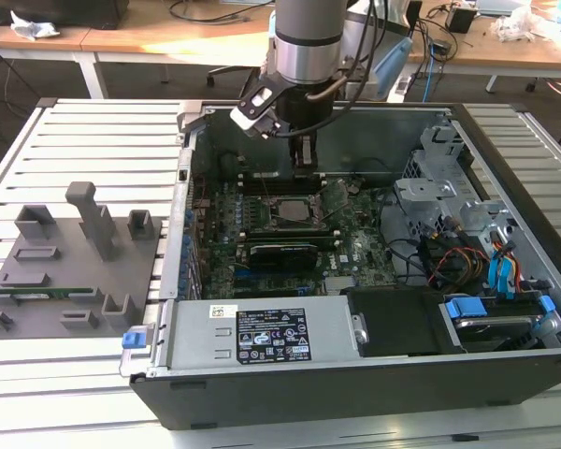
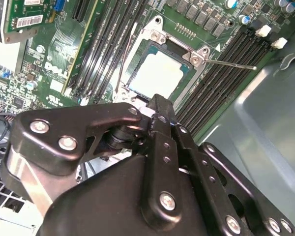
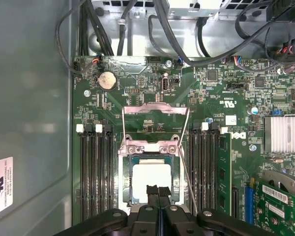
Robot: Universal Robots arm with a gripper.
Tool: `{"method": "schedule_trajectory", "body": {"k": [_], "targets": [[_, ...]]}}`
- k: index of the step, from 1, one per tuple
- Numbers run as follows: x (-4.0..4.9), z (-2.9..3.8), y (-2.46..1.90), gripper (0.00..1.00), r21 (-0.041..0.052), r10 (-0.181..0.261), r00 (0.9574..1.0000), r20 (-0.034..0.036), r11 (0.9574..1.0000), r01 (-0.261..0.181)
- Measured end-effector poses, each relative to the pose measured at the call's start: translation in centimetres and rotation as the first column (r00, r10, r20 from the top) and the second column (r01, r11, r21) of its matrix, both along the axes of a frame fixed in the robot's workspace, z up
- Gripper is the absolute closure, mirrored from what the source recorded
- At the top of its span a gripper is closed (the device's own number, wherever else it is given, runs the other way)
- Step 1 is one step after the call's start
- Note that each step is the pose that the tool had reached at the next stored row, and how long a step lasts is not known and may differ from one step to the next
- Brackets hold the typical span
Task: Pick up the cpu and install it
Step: 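Close the cpu cover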
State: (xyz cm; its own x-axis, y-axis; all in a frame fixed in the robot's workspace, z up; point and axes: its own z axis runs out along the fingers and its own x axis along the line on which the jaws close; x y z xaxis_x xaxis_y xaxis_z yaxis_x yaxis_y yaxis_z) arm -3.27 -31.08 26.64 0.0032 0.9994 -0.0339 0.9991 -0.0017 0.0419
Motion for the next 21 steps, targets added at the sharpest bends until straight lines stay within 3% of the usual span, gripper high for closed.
{"method": "schedule_trajectory", "body": {"k": [5,11,21], "targets": [[0.00,0.73,0.00,0.89,0.0001,0.000,1.0000,0.0000,1.0000,0.000],[0.11,0.77,0.00,0.89,-0.0001,0.000,1.0000,0.0000,1.0000,0.000],[2.23,0.77,0.00,0.89,-0.0001,0.000,1.0000,0.0000,1.0000,0.000]]}}
